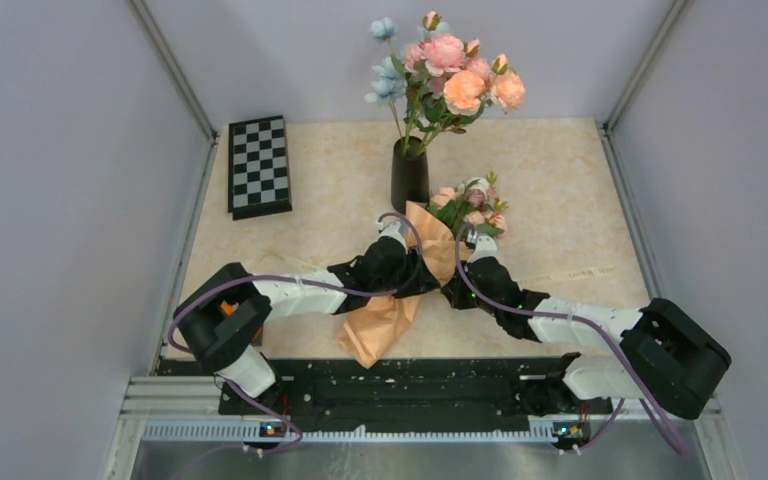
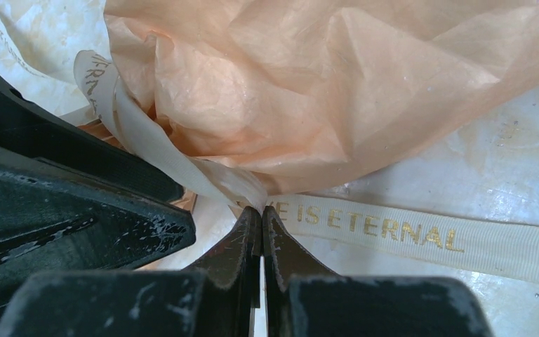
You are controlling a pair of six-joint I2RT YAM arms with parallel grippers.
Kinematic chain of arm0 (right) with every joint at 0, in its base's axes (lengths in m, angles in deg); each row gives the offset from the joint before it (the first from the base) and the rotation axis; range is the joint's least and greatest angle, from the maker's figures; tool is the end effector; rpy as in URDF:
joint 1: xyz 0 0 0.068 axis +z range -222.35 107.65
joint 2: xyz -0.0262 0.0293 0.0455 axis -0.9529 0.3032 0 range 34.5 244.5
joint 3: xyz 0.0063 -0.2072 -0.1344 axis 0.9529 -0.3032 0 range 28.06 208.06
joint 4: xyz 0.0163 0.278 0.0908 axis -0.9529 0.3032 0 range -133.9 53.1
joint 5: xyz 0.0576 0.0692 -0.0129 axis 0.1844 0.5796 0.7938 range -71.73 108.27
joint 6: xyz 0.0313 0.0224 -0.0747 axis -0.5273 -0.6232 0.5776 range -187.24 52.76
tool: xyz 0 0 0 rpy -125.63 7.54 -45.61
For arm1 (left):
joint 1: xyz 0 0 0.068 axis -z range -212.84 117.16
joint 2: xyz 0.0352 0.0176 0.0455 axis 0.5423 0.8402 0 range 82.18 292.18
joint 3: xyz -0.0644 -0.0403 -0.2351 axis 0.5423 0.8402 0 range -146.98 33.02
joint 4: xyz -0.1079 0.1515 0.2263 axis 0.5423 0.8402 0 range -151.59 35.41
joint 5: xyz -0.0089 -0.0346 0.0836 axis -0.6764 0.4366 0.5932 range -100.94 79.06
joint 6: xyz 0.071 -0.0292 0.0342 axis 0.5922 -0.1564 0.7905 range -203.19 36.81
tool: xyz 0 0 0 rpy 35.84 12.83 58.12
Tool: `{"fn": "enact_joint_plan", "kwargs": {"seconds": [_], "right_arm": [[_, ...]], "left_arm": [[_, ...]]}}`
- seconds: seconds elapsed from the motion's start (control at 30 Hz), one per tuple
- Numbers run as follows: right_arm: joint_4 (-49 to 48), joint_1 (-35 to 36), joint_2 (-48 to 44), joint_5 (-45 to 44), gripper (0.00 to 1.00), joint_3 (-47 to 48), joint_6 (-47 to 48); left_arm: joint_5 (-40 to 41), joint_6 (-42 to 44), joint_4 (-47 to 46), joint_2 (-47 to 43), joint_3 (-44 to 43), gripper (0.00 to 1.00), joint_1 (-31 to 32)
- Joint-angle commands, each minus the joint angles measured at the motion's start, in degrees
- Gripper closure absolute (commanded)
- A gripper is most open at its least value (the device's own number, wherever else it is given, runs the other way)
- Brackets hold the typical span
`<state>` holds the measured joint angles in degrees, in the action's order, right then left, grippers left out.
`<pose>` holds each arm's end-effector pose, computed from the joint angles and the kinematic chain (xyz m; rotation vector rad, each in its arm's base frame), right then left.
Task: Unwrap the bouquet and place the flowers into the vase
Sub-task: Untie the ribbon from the wrapping paper.
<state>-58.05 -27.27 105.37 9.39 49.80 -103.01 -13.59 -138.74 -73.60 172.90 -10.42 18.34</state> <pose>0.2128 0.1972 0.0822 -0.0916 2.2421 0.6245 0.2333 -0.2954 0.1018 -0.0629 2.4070 -1.0336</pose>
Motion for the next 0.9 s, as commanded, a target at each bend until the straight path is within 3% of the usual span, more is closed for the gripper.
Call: {"fn": "enact_joint_plan", "kwargs": {"seconds": [0.0,0.53,0.87], "right_arm": [[-2.8,-0.5,-0.9,0.4,1.0,-0.1,0.0],[-3.1,-0.5,-0.3,0.8,1.0,0.2,0.1],[-3.2,-0.6,-0.2,0.9,1.0,-0.2,0.0]], "left_arm": [[2.1,-0.1,-2.2,1.7,0.4,0.51,-0.1],[6.9,1.0,-1.7,4.0,-0.9,0.61,-0.1],[7.7,0.7,-3.0,3.4,-0.6,0.85,-0.2]]}}
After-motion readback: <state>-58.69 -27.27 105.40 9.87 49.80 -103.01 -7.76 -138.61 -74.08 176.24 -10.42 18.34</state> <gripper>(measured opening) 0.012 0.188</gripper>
